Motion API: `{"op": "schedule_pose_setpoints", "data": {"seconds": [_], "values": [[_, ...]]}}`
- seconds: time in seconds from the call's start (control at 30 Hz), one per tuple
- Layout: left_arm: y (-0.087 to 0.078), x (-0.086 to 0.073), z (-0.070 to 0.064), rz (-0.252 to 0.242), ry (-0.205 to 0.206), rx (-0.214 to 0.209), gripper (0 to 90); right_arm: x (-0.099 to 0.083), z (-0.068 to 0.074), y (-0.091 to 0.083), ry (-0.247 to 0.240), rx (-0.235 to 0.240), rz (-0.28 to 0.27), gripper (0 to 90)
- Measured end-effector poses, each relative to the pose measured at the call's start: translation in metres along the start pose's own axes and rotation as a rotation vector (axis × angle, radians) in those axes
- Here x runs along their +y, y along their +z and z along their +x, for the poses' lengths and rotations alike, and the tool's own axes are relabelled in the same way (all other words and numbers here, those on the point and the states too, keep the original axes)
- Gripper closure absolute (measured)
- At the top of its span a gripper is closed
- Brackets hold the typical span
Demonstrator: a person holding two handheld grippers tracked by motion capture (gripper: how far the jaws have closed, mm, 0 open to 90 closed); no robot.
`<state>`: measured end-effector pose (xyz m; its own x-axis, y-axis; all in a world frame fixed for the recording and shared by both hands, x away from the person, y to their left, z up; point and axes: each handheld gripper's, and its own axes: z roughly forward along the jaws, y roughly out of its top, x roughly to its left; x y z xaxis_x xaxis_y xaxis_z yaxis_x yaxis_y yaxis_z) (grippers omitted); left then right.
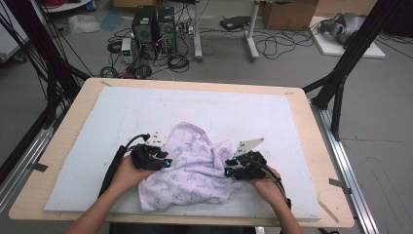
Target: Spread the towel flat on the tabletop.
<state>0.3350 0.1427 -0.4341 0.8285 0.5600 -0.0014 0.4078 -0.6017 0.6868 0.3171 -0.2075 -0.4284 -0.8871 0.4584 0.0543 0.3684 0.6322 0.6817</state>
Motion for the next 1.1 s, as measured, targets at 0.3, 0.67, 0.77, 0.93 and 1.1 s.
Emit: {"op": "schedule_pose_setpoints", "data": {"seconds": [0.3, 0.67, 0.77, 0.93, 1.1], "values": [[-0.013, -0.009, -0.004, 0.001, 0.03, 0.02, 88.4, -0.01, 0.01, -0.01, -0.026, 0.009, -0.015, 85.2], [-0.063, -0.052, -0.018, -0.057, 0.002, 0.027, 88.4, -0.035, 0.045, -0.034, -0.014, 0.056, -0.02, 85.7], [-0.066, -0.053, -0.02, -0.063, 0.007, 0.015, 88.0, -0.035, 0.047, -0.038, -0.019, 0.067, -0.022, 84.3], [-0.069, -0.038, -0.01, -0.116, -0.007, 0.012, 64.4, -0.007, 0.037, -0.06, -0.018, 0.017, -0.124, 65.0], [-0.054, -0.016, 0.003, -0.128, -0.02, 0.029, 59.5, 0.017, 0.021, -0.052, -0.031, -0.023, -0.125, 54.3]]}}
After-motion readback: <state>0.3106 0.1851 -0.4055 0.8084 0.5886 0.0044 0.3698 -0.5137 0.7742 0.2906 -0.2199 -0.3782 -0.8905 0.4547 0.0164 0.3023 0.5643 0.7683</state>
